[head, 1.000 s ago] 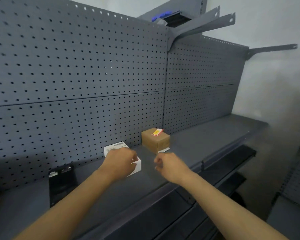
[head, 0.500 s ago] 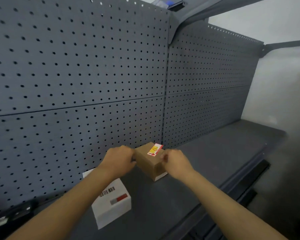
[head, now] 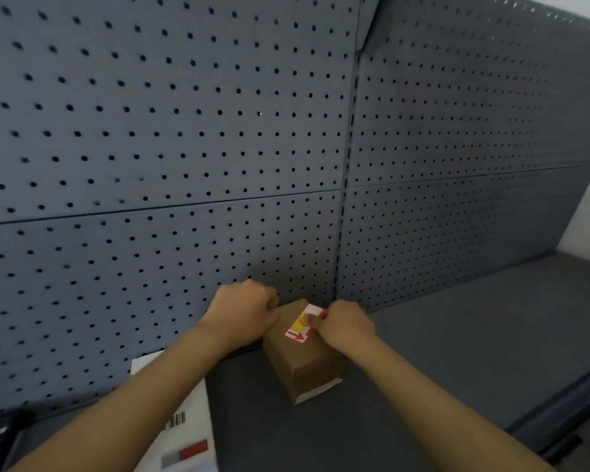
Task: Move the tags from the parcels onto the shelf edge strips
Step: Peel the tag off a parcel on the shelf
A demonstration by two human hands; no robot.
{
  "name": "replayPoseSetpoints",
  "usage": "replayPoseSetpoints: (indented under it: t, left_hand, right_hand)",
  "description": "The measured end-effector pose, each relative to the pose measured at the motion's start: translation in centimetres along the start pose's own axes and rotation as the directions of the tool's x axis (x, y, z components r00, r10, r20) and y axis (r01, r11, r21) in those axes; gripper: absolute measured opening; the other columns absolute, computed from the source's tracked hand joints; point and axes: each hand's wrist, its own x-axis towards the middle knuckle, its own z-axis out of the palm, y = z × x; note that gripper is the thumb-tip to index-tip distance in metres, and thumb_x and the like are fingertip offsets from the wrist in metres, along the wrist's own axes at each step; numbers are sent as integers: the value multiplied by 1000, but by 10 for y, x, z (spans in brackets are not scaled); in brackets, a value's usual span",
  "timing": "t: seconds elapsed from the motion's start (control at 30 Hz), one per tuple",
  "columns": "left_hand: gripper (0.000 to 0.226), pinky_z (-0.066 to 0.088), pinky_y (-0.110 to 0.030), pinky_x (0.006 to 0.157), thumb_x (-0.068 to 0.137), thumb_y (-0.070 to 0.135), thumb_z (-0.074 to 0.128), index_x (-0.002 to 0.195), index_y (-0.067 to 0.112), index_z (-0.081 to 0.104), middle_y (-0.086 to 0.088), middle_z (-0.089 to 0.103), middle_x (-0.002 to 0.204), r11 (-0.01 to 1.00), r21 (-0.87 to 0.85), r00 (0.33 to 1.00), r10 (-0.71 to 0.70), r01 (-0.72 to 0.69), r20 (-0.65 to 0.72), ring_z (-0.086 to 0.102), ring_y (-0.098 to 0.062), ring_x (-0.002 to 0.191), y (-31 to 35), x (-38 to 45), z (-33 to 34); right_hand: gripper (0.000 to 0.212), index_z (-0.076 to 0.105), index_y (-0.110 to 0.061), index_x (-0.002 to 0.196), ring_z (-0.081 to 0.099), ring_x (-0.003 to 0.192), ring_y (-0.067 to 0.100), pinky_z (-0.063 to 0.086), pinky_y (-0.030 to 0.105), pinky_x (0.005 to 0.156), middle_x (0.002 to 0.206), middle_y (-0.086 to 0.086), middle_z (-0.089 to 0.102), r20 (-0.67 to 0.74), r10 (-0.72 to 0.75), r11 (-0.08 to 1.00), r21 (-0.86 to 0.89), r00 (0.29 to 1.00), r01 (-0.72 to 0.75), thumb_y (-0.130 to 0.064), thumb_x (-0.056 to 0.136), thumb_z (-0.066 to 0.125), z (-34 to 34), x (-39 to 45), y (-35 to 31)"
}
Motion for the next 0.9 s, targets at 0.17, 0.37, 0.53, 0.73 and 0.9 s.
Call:
replayPoseSetpoints:
  t: [0.17,0.37,0.53,0.73,0.9]
  left_hand:
    - [25,48,-27,66,91,39,47,90,26,68,6,70,88,999,20,999,-44,43,12,65,-16,77,-6,-4,9]
    - [23,45,-25,62,91,38,48,91,28,68,8,71,88,999,14,999,-50,50,-11,65,-15,77,-21,-12,3]
    - [22,43,-26,62,91,38,47,88,26,66,6,70,88,994,39,995,-101,101,5,64,-17,77,-43,-39,-10]
    - [27,41,-28,60,91,33,43,73,21,58,2,66,79,974,85,977,-213,212,6,59,-21,68,-69,-89,-33]
    - [21,37,-25,62,89,31,46,81,22,63,2,68,89,908,139,916,-400,396,3,62,-22,77,-93,-155,-53]
  right_hand:
    - [26,67,-13,96,63,86,21,45,29,60,100,6,69,-69,-77,978,188,995,88,-37,89,62,2,10,2]
    - [12,65,-15,97,67,81,21,57,38,71,96,7,71,-199,-187,941,245,962,233,-23,91,60,-7,2,-16]
    - [15,64,-16,104,64,80,23,54,36,66,97,7,69,-119,-453,879,103,884,465,-18,94,53,-9,-24,-64]
    - [14,56,-11,102,58,83,27,51,43,70,100,11,63,-60,-680,728,61,731,682,-16,97,45,13,-64,-116]
    - [16,57,-12,106,60,89,27,53,46,77,106,10,63,-8,-772,632,101,636,769,-12,93,48,38,-89,-149]
